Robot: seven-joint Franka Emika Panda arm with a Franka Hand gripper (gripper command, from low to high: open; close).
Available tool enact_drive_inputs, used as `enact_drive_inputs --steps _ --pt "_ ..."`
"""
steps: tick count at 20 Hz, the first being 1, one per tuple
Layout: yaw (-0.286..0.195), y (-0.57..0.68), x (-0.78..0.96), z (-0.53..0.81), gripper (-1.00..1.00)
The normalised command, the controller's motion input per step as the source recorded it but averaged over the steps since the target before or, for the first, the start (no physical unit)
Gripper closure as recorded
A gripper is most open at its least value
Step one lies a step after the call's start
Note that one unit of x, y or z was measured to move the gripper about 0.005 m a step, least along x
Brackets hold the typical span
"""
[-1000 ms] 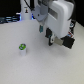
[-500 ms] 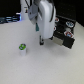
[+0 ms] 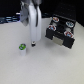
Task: Open the kcup holder, insert the kcup into the holder, and close the kcup holder
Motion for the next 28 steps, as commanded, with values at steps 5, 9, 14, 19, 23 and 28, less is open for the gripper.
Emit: enact_drive_inputs --steps 5,9,14,19,23,28 --pt "-0.259 -0.52 -0.29 -0.45 -1.0" --pt "-0.25 -0.49 -0.26 -0.49 -1.0" --pt "-0.229 -0.29 -0.13 -0.42 -1.0" --pt "-0.189 -0.04 0.01 -0.3 -1.0" --pt "-0.176 -0.01 0.0 -0.18 -1.0" --pt "-0.095 0.01 -0.04 -0.03 1.0"
